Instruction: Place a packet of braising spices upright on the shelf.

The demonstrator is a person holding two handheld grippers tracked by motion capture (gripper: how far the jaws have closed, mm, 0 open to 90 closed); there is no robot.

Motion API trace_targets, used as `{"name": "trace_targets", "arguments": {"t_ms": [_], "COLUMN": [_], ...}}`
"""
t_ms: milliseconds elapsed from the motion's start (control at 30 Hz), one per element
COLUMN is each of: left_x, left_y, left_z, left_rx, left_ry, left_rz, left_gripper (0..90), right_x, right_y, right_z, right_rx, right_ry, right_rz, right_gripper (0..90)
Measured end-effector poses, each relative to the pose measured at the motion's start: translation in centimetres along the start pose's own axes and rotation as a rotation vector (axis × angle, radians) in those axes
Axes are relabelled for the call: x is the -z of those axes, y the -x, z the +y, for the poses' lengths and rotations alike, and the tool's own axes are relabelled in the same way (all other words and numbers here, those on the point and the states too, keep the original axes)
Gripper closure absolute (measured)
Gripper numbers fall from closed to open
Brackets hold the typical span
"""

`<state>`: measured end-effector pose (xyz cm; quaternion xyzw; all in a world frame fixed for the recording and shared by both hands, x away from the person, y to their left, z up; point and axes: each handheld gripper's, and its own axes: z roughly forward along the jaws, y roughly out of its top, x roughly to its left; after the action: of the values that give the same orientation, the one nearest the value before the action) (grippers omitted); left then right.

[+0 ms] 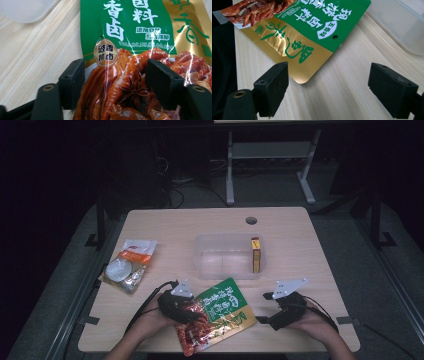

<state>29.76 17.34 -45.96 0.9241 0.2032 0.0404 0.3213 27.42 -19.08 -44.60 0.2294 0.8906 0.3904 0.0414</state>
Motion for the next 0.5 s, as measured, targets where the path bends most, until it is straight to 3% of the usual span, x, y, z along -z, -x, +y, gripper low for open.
{"name": "trace_targets", "arguments": {"t_ms": [167, 500], "left_x": [0.0, 0.1], "left_y": [0.2, 0.0], "left_z": [0.6, 1.7], "left_rx": [0.011, 0.046], "left_ry": [-0.038, -0.115], "left_rz": [0.021, 0.023], "left_gripper": [41.0, 57.5], "right_x": [-0.1, -0.1], "right_y": [0.0, -0.1], "right_z": [0.0, 0.1], "right_rx": [-0.001, -0.004], "right_ry": [-0.004, -0.004], "right_rz": [0.000, -0.001], "right_gripper": [16.3, 16.2]}}
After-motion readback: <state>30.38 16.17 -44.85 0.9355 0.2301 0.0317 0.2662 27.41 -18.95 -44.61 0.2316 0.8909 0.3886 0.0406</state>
